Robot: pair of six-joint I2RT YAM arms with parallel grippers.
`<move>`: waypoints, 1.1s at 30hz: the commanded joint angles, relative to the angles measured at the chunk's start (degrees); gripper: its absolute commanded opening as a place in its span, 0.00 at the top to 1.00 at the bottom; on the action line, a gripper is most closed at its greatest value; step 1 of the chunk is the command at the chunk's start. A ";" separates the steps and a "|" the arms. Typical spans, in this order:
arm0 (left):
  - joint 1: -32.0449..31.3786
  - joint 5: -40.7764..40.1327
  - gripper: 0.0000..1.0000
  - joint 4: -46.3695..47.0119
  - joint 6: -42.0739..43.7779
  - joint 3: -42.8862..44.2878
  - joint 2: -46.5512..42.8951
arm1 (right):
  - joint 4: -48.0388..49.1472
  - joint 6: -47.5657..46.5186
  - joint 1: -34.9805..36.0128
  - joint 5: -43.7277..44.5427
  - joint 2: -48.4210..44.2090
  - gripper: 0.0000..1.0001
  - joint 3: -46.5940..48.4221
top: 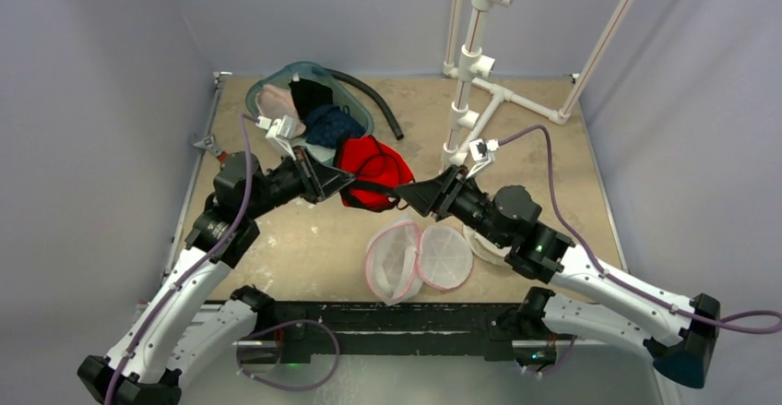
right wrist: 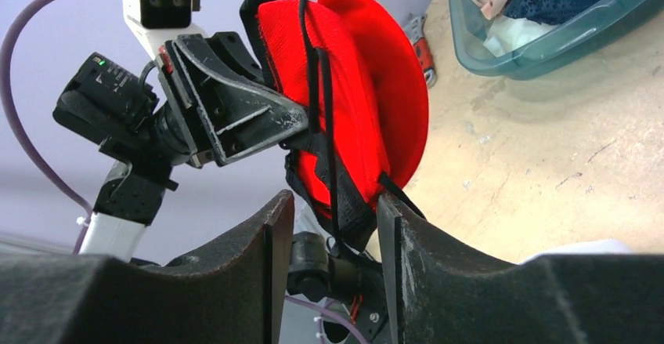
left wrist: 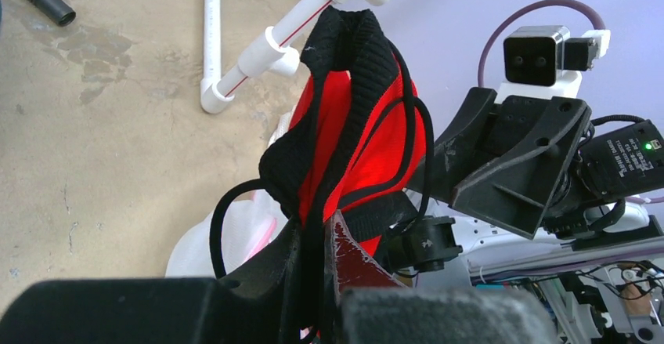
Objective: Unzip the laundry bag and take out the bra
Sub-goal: Pick up the bra from the laundry bag.
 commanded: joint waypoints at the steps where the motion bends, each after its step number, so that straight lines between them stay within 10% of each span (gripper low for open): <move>1: 0.23 1.77 1.00 2.19 1.08 -0.49 -0.89 | 1.56 1.06 -0.06 1.55 0.73 0.58 3.14; 13: 0.28 2.88 1.00 1.72 1.36 -0.60 -1.41 | 2.63 1.08 -0.06 0.97 3.15 0.90 4.11; 24: 0.28 -3.78 0.18 -10.10 8.47 3.79 -3.65 | -2.46 0.15 -1.28 -0.38 -0.83 1.00 7.13; 33: 0.28 -7.42 0.11 -7.43 7.23 3.14 -6.70 | -6.38 2.42 -1.81 -0.83 -5.55 1.00 6.56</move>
